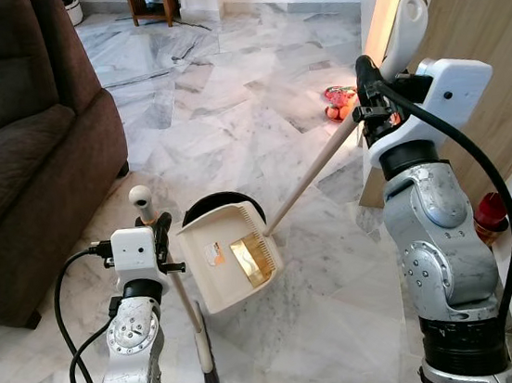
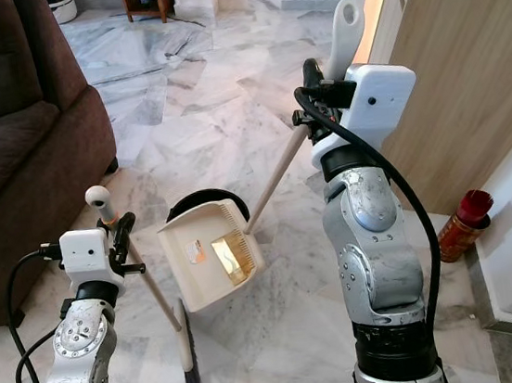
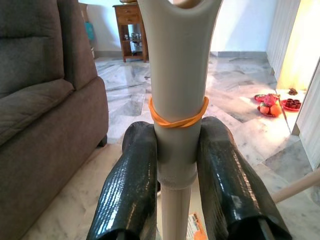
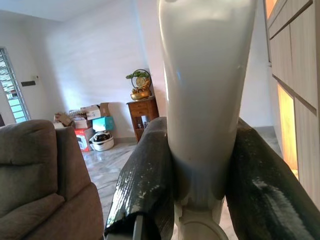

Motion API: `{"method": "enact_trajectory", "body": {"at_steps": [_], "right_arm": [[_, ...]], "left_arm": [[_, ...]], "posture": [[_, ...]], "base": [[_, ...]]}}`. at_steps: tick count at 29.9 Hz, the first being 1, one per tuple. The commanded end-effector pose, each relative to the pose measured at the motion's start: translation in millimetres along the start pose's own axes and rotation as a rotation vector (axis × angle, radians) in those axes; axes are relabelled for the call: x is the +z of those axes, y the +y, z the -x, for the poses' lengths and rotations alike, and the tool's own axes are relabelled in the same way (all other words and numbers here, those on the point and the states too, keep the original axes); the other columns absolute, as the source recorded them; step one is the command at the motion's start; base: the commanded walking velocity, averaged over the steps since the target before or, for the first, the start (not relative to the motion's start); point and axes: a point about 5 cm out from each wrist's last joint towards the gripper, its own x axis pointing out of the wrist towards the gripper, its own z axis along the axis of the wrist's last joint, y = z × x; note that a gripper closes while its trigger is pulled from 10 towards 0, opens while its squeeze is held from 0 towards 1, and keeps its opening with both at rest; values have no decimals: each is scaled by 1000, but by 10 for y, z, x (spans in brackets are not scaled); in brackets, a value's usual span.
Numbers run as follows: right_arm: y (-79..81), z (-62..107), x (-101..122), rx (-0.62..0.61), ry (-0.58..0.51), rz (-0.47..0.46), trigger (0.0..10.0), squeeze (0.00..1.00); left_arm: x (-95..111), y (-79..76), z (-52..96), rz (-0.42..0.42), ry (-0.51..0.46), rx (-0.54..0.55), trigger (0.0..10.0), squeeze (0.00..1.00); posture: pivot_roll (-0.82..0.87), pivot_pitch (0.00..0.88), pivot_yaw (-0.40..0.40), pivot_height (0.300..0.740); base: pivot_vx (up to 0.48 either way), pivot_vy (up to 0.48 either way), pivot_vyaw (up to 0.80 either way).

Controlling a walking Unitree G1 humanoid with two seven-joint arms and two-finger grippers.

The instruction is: Sweep floor

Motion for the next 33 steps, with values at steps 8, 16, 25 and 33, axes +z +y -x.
{"method": "enact_trajectory", "body": {"at_steps": [8,16,25,33], "right_arm": [[53,-23,183,25,-99,-31,10000,0],[76,-28,190,45,-101,-20,10000,0],[93,-30,206,59,-109,-29,10000,0],[98,-27,209,66,-108,-34,10000,0]], "left_arm": [[44,-8,-4,-6,-29,0,10000,0],[48,-2,-10,-5,-31,4,10000,0],[49,-4,-12,-5,-30,0,10000,0],[56,-3,-11,-6,-32,3,10000,0]], "posture": [[121,92,-24,740],[119,96,-22,740],[117,101,-19,740],[119,105,-19,740]], "base": [[296,0,0],[303,0,0],[305,0,198],[305,0,0]]}}
